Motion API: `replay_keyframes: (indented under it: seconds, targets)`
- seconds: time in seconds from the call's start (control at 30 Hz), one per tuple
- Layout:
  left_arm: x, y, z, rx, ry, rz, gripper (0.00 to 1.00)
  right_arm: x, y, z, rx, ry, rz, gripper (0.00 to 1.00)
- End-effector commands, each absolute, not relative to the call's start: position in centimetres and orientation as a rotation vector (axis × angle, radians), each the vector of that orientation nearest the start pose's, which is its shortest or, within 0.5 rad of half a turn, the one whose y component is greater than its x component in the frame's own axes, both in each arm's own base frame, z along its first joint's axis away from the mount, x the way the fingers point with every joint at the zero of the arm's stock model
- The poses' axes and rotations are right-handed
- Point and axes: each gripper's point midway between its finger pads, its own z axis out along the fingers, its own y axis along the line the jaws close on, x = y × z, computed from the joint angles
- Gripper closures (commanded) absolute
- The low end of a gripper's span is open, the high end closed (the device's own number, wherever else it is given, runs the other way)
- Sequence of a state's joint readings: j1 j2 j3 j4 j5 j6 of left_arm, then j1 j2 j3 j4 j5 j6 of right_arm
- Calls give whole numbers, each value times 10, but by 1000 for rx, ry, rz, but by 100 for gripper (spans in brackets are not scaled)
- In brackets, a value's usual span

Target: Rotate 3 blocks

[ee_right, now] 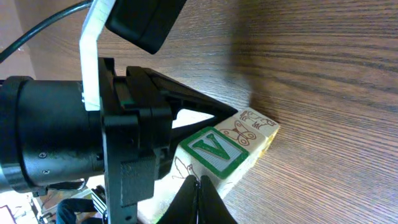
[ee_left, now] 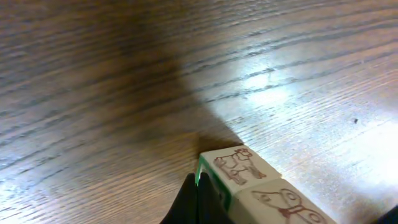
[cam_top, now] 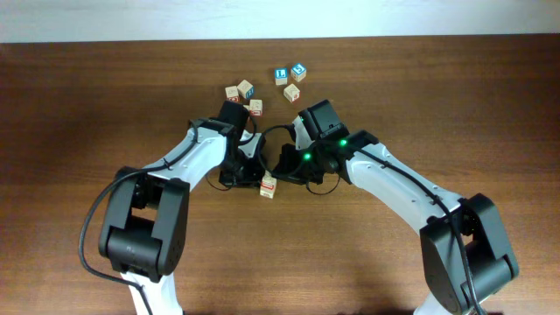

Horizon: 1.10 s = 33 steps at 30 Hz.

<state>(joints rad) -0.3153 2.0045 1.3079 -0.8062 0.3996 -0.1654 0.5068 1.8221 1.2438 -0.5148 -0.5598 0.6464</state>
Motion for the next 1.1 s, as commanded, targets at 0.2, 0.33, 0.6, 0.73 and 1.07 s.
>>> replay_keyframes:
  seconds: [0.2,0.33,0.6,0.73,1.07]
  targets:
    - [335,-186,22,272,3064,-677,100,325,286,85,-3,2876,1026,96]
    - [340,-174,18,244,3067,-597,100,325,286,85,-3,2876,1027,96]
    - [355,-137,15,88,3069,-498,100,325,286,85,-4,2875,1028,96]
    - [358,-130,15,56,3067,-494,100,327,287,90,-8,2867,1039,96]
    - [359,-128,14,55,3067,-474,100,339,294,119,-44,2829,1053,96]
